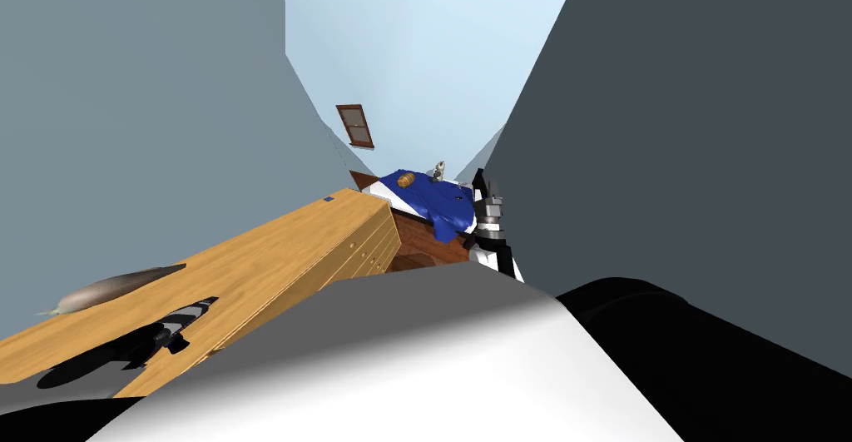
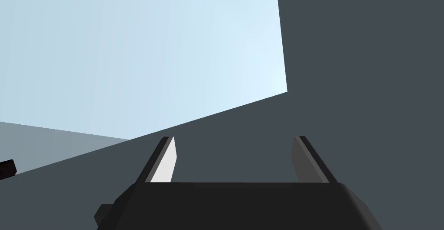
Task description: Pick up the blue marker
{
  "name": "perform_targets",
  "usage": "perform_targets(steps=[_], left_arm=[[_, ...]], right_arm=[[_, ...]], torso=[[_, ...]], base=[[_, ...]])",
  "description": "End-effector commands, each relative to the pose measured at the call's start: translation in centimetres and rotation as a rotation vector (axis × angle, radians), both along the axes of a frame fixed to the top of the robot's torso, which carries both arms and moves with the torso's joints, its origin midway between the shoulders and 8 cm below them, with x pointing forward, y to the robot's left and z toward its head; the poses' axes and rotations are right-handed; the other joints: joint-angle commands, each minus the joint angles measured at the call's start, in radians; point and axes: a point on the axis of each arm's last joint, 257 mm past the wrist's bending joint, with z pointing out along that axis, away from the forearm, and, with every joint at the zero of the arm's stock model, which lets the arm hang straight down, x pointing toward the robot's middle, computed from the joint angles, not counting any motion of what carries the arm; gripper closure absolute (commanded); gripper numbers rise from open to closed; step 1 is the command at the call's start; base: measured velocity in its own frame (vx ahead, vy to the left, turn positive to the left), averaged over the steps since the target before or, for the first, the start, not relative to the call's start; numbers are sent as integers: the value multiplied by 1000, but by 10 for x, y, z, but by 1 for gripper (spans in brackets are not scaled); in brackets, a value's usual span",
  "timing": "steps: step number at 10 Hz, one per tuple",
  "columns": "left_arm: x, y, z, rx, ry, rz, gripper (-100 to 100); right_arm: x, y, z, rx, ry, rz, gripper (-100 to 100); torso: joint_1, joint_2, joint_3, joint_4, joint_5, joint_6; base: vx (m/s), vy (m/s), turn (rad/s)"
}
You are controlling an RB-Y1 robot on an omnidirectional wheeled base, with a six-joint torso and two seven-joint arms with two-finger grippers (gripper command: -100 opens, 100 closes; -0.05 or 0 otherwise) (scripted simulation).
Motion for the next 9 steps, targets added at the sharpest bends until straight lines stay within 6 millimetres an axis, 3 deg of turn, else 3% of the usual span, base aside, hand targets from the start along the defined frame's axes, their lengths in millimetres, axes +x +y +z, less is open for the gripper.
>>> perform_targets(steps=[1,3,4,8,9], left_arm=[[-9,10,-1,0,-1,41,-100],[-11,12,-3,0,0,49,-100],[-12,13,-3,0,-1,52,100],[-12,13,-3,-1,-1,53,100],[-12,13,-3,-1,-1,53,0]], right_arm=[[0,0,0,0,0,0,0],[0,0,0,0,0,0,0],[0,0,0,0,0,0,0],[0,0,0,0,0,0,0],[0,0,0,0,0,0,0]], torso=[[0,0,0,0,0,0],[-1,0,0,0,0,0],[0,-3,-1,0,0,-1],[2,-8,-4,-2,1,0],[2,-8,-4,-2,1,0]], base=[[-123,-25,-264],[-82,-28,-151],[-9,-2,17],[-2,0,-1],[0,0,0]])
